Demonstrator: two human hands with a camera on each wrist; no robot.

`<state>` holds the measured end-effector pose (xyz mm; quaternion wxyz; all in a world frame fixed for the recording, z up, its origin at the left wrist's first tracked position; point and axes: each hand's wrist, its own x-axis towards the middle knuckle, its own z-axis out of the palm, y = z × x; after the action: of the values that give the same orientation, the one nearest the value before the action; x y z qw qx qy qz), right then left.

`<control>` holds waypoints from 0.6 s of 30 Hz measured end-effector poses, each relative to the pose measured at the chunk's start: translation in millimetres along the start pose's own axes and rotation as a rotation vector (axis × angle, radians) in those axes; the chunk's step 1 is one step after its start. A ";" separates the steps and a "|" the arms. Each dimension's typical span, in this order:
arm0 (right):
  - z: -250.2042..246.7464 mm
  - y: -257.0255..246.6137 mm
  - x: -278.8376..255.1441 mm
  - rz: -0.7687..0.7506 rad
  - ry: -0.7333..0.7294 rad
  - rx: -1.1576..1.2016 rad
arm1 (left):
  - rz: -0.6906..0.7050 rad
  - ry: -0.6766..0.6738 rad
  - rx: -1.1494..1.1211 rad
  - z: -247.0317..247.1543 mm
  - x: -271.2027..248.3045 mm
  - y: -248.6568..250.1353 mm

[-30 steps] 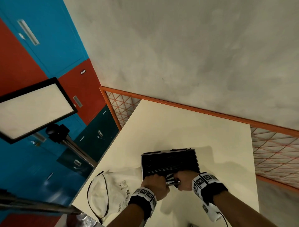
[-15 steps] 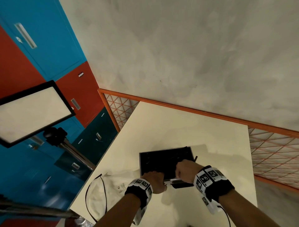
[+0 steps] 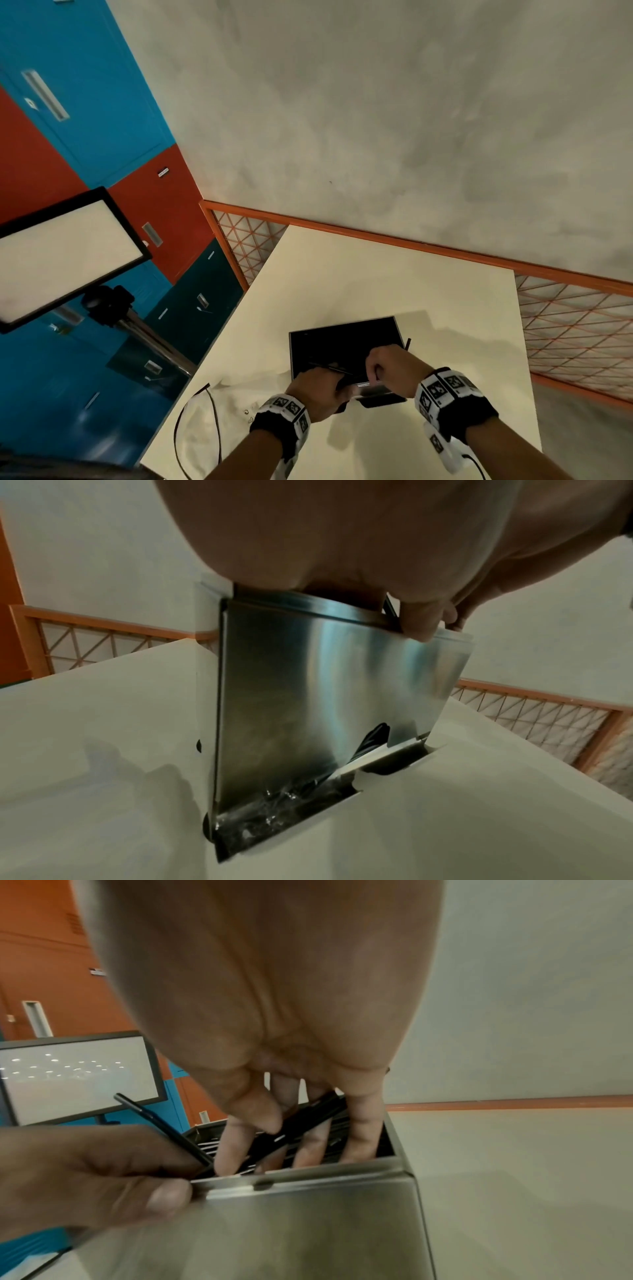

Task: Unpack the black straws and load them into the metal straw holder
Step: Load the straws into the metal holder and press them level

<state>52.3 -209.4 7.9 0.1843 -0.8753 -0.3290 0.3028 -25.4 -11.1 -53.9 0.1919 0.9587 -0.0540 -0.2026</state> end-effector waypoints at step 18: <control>-13.5 26.2 -18.1 0.196 0.358 0.140 | -0.022 0.093 -0.435 -12.4 18.1 -16.9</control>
<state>62.4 -242.2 11.7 0.2697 -0.9281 -0.1824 0.1809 -3.4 5.5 -56.6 0.3943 0.9036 0.0102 -0.1671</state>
